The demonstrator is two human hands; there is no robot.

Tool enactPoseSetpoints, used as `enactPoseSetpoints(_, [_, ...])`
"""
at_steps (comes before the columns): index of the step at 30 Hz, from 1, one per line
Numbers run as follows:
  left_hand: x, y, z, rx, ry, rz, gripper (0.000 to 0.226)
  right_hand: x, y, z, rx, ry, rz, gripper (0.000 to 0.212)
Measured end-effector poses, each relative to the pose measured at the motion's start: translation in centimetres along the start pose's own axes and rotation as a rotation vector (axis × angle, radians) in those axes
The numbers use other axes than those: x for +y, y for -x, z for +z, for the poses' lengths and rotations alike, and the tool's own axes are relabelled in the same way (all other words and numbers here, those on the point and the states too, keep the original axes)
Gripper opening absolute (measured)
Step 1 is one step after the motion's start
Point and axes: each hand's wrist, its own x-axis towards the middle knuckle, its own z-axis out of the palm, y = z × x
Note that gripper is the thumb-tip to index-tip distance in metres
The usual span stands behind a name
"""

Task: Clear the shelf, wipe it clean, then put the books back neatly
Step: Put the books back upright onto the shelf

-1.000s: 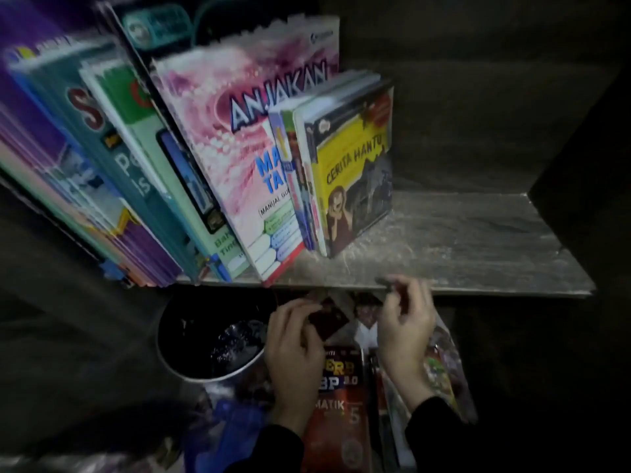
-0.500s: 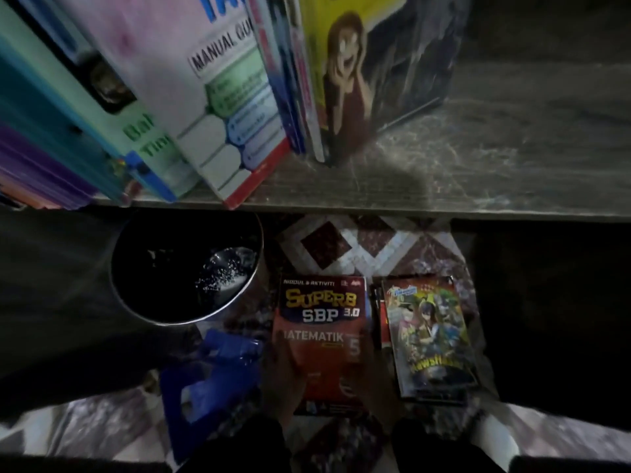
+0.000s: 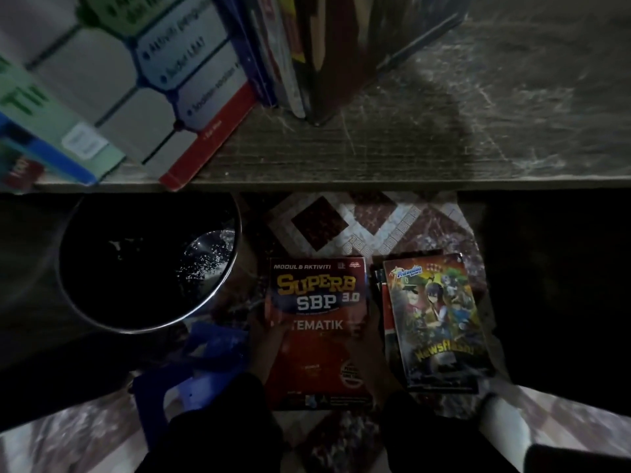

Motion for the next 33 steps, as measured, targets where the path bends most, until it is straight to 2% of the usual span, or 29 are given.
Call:
enactPoseSetpoints(2, [1.4,0.6,0.0,-0.058,0.002,-0.024,0.105,-1.2,0.4,-0.1,0.001,-0.087,-0.024,0.098])
enactPoseSetpoints(3, [2.0,1.0,0.2,-0.081,-0.054,-0.008,0.110,-1.3,0.2,-0.2,-0.009,-0.119,-0.028,0.097])
enactPoseSetpoints(5, [3.6,2.9,0.8,-0.139,-0.106,0.111,0.109,-1.6,-0.3,-0.2,-0.004,-0.154,-0.035,0.092])
enactPoseSetpoints(7, [3.9,3.9,0.8,-0.230,-0.195,0.244,0.111,-1.6,-0.8,-0.3,0.028,-0.187,-0.024,0.096])
enactPoseSetpoints(9, [3.8,3.6,0.2,-0.286,-0.290,0.332,0.099,-1.7,-0.5,-0.5,0.029,-0.201,-0.032,0.099])
enactPoseSetpoints(11, [5.3,5.3,-0.1,-0.285,-0.450,0.418,0.087,-2.0,0.6,-0.8,-0.027,-0.241,0.006,0.092])
enactPoseSetpoints(13, [6.1,6.0,-0.3,-0.328,-0.454,0.438,0.085,-2.4,1.9,-1.1,-0.098,-0.323,0.068,0.083])
enactPoseSetpoints(16, [8.0,7.3,-0.9,-0.386,-0.467,0.453,0.089,-3.4,3.9,-1.0,-0.114,-0.433,0.125,0.076])
enactPoseSetpoints(21, [12.4,12.4,-2.1,-0.402,-0.467,0.450,0.089,-6.2,8.5,-1.5,-0.216,-0.446,0.260,0.093])
enactPoseSetpoints(24, [14.5,15.9,-3.2,-0.372,-0.365,0.440,0.089,-9.8,11.1,-3.6,-0.348,-0.406,0.238,0.076])
enactPoseSetpoints(27, [16.4,20.2,-4.2,-0.340,-0.270,0.485,0.090,-14.4,13.1,-6.0,-0.466,-0.301,0.189,0.073])
enactPoseSetpoints(30, [17.8,24.8,-5.3,-0.333,-0.144,0.488,0.086,-19.4,15.4,-8.4,-0.518,-0.066,0.149,0.084])
enactPoseSetpoints(33, [19.1,29.5,-6.5,-0.361,-0.120,0.527,0.083,-24.5,19.2,-10.6,-0.594,0.156,0.074,0.078])
